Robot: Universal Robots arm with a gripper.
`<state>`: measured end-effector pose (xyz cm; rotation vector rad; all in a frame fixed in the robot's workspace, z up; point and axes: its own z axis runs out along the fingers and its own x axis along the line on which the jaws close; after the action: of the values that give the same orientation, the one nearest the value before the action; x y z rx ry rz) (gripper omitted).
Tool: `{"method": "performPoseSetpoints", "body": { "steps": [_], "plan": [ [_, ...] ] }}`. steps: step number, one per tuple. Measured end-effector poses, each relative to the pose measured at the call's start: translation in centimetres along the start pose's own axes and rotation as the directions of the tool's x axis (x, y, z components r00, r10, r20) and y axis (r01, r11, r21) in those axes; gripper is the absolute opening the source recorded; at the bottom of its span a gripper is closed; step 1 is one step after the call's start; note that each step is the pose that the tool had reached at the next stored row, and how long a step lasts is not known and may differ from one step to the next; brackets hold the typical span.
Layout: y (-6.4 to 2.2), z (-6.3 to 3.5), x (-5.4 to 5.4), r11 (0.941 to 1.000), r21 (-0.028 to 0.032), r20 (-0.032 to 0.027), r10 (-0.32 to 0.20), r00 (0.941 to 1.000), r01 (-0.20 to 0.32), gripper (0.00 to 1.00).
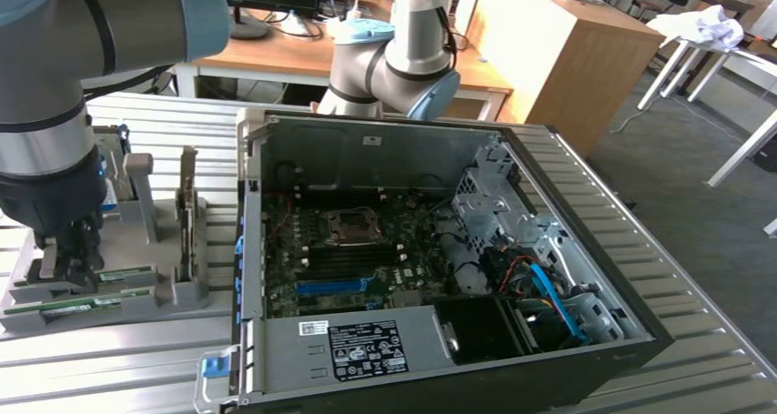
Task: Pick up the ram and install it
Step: 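Pick up the ram and move it above insertion slot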
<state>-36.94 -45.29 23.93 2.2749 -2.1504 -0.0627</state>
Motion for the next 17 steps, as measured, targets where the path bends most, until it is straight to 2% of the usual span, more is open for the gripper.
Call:
{"method": "performPoseSetpoints", "body": {
  "steps": [17],
  "plan": [
    [0.02, 0.81, 0.29, 1.0000, 0.0000, 0.0000, 0.000, 1.0000, 0.000, 0.36]
  ]
}}
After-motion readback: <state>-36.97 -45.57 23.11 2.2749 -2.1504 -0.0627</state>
